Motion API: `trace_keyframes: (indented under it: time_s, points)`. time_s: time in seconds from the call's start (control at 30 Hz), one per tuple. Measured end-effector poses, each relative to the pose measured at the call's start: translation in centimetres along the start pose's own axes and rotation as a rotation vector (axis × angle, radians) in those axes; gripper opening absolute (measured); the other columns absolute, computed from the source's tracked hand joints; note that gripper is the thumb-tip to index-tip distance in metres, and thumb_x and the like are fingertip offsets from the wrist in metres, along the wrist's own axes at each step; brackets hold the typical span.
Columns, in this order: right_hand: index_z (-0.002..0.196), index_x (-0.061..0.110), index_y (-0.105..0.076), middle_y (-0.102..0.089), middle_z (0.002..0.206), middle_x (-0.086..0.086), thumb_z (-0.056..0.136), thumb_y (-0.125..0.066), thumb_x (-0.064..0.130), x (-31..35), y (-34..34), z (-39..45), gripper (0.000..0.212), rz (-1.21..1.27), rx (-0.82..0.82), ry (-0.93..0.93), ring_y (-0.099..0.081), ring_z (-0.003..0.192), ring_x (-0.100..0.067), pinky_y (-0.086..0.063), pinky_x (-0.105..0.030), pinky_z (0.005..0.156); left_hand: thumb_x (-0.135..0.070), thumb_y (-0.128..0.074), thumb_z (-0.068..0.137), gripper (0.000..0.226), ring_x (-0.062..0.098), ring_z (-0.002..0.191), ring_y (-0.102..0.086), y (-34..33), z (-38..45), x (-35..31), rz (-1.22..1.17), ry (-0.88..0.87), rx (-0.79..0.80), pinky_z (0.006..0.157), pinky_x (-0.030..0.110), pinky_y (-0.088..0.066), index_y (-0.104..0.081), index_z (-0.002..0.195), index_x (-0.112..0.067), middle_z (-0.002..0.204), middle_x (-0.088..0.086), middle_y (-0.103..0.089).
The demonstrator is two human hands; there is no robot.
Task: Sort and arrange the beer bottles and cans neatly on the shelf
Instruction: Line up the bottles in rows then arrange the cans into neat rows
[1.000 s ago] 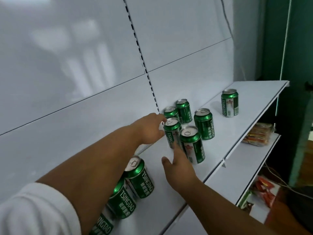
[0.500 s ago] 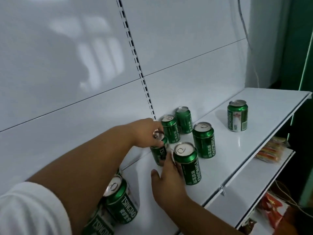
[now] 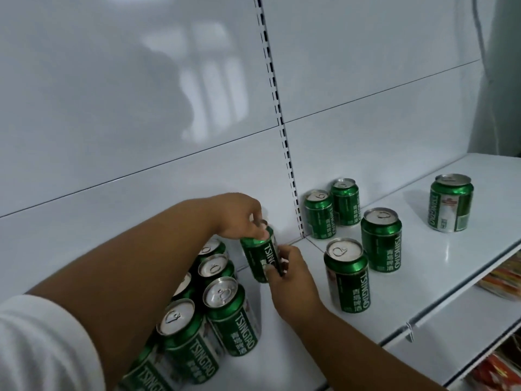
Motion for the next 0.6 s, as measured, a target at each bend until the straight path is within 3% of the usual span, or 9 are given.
trace_keyframes:
  time_s: [0.17, 0.3, 0.43, 0.6]
  points:
    - [0.135, 0.024, -0.047, -0.056, 0.123, 0.007, 0.095, -0.055, 0.012, -0.7, -0.8, 1.2, 0.042, -0.028, 0.046, -0.060, -0.059, 0.106, -0.013, -0.050, -0.033, 0.093, -0.017, -0.073, 0.083, 0.056, 0.020, 0.109, -0.052, -1.2, -0.3, 1.3, -0.056, -0.098, -0.007, 0.092, 0.033, -0.046, -0.051, 0.133, -0.029, 0.119, -0.002, -0.049]
    - [0.121, 0.023, -0.054, -0.064, 0.113, 0.005, 0.093, -0.059, 0.014, -0.7, -1.7, 2.2, 0.030, -0.035, 0.062, -0.059, -0.061, 0.102, -0.013, -0.049, -0.029, 0.091, -0.005, -0.068, 0.080, 0.058, 0.021, 0.110, -0.051, -1.9, -0.2, 1.5, 0.027, -0.178, -0.071, 0.093, 0.037, -0.046, -0.053, 0.130, -0.030, 0.122, -0.001, -0.048]
    - [0.104, 0.025, -0.053, -0.067, 0.103, -0.001, 0.091, -0.057, 0.014, -0.8, -2.5, 2.8, 0.017, -0.067, 0.083, -0.074, -0.065, 0.095, -0.019, -0.053, -0.035, 0.087, 0.004, -0.061, 0.077, 0.060, 0.023, 0.110, -0.052, -2.8, -0.4, 1.6, 0.072, -0.234, -0.082, 0.092, 0.040, -0.046, -0.054, 0.130, -0.025, 0.123, 0.002, -0.050]
    - [0.099, 0.024, -0.058, -0.066, 0.094, -0.004, 0.091, -0.049, 0.004, -1.0, -3.0, 2.9, 0.024, -0.091, 0.121, -0.048, -0.061, 0.081, -0.018, -0.051, -0.032, 0.076, 0.003, -0.062, 0.074, 0.056, 0.021, 0.107, -0.052, -3.8, -0.5, 2.6, 0.143, -0.246, -0.118, 0.087, 0.042, -0.048, -0.053, 0.124, -0.023, 0.123, -0.001, -0.051]
Point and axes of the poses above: each hand's wrist, its own z-axis towards the middle knuckle, its own y-axis out of the back of the hand, x = y × z, the point moved 4 cm from there along z, towards the middle knuckle
